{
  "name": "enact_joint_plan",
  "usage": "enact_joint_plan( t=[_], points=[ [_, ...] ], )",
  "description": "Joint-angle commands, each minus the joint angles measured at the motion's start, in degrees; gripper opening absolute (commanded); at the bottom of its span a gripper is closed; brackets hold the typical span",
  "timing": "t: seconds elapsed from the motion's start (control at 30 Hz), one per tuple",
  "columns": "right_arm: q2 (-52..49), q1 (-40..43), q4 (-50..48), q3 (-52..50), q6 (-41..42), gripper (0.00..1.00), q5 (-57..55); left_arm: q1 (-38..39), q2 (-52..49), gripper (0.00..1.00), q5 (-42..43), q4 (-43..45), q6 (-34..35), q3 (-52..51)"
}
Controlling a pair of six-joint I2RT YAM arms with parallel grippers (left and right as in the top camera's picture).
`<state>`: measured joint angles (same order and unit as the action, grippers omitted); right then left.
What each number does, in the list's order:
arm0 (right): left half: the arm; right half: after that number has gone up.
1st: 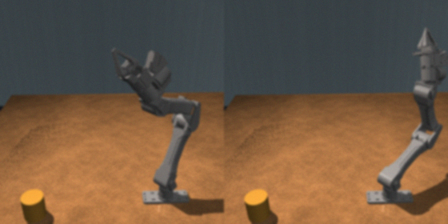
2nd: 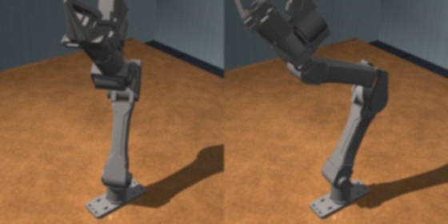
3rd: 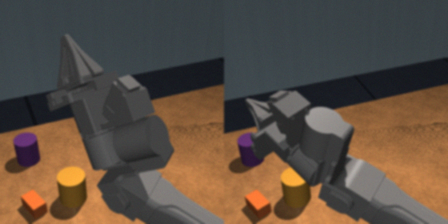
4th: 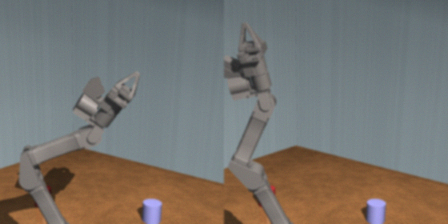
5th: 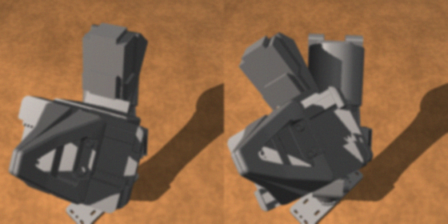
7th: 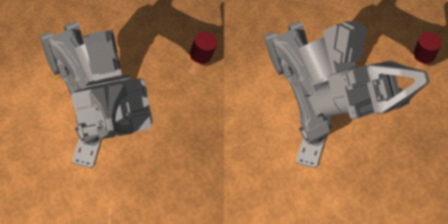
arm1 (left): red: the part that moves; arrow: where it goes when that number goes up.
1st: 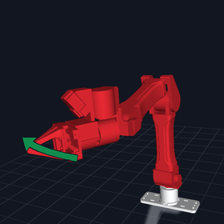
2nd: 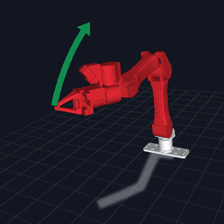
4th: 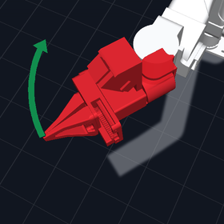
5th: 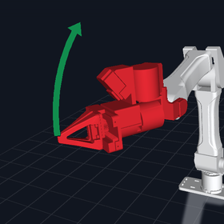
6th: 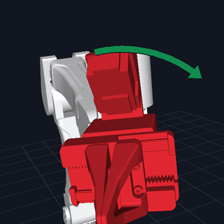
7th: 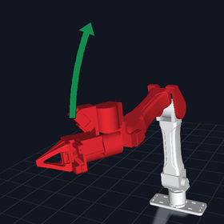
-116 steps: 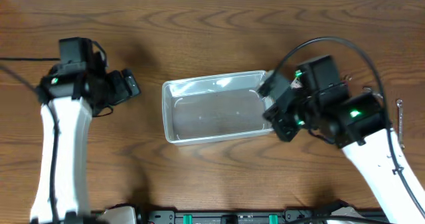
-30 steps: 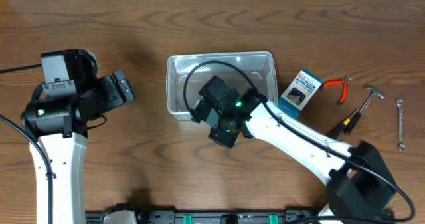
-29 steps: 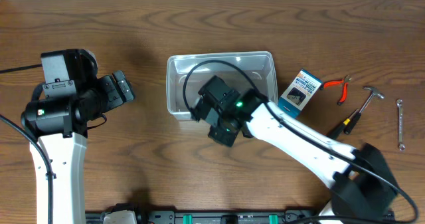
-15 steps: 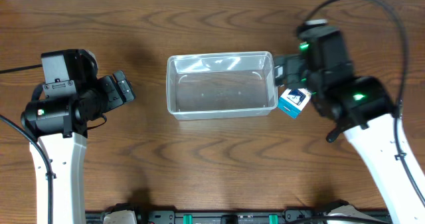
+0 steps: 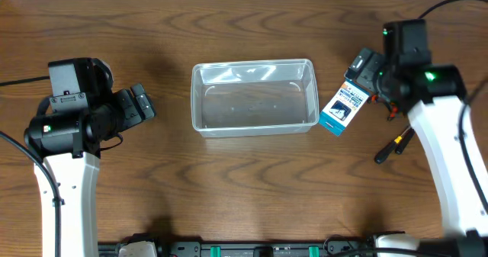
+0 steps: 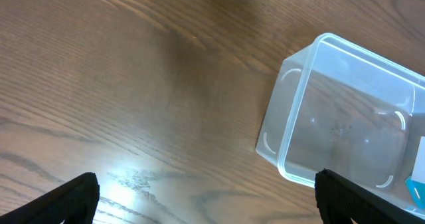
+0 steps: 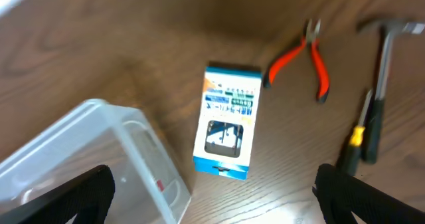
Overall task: Pack container
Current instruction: 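Lower the right gripper onto the blue screwdriver box and grasp it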
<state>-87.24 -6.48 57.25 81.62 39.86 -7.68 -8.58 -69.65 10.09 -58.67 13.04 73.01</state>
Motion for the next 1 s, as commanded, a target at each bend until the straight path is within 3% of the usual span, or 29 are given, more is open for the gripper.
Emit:
enact_joint_plan(
  t=[0.0, 0.37, 0.63, 0.97],
  points=[
    [-4.79, 0.74, 0.17, 0.02, 4.02, 0.99, 2.49, -0.13, -0.07, 0.96, -0.72, -0.48, -1.01, 1.05],
    [-15.87, 4.09, -1.22, 1.64, 4.2, 0.99, 5.68, -0.13, -0.07, 0.96, -0.72, -0.85, -1.01, 1.05],
    [-21.79, 6.62, -1.05, 4.42, -2.34, 0.99, 9.66, -0.13, -0.07, 0.96, -0.72, -0.85, -1.01, 1.05],
    [-27.82, 6.4, -1.14, 5.81, -2.69, 0.99, 9.66, -0.13, -0.07, 0.96, -0.72, -0.85, -1.01, 1.05]
  ],
)
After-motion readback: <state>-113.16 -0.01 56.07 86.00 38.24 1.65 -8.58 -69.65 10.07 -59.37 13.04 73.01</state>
